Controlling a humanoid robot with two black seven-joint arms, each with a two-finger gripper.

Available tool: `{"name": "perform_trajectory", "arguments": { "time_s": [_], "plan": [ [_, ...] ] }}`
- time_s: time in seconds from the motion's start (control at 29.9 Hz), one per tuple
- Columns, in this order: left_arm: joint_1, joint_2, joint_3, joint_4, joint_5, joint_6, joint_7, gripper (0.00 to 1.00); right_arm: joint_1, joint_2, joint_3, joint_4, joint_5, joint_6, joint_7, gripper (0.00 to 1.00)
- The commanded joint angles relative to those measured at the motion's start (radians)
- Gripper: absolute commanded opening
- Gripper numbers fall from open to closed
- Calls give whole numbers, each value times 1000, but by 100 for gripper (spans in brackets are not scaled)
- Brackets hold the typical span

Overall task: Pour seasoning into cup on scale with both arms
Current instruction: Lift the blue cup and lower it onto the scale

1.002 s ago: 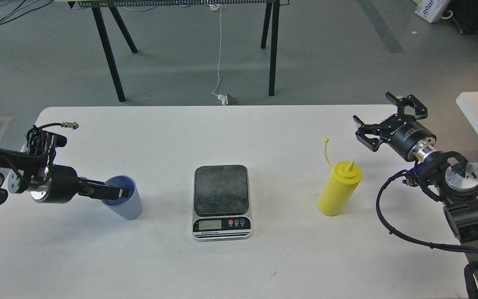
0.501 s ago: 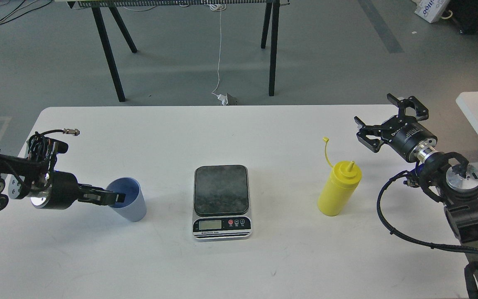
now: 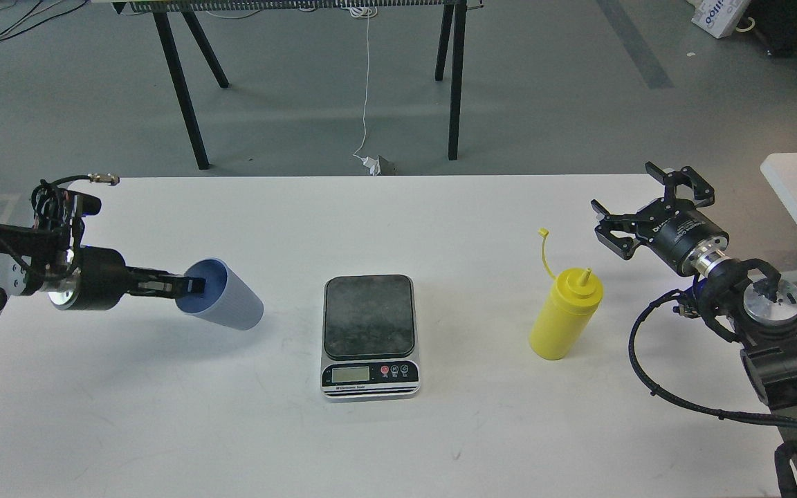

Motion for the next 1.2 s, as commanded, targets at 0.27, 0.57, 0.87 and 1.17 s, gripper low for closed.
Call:
{"name": "perform_trajectory", "arguments": {
  "time_s": [0.27,0.57,0.87,1.17],
  "plan": [
    [-216,-182,11,-8,-30,0,0,3,2,-2,2,0,0,0,0,100],
    [-209,-307,81,-9,35,0,0,3,2,-2,2,-24,0,0,-2,100],
    [-201,-421,115,38,52,0,0,4,7,-2,3,-31,0,0,0,100],
    [-198,-429,133,113,53,0,0,5,8,-3,3,-31,0,0,0,100]
  ]
}}
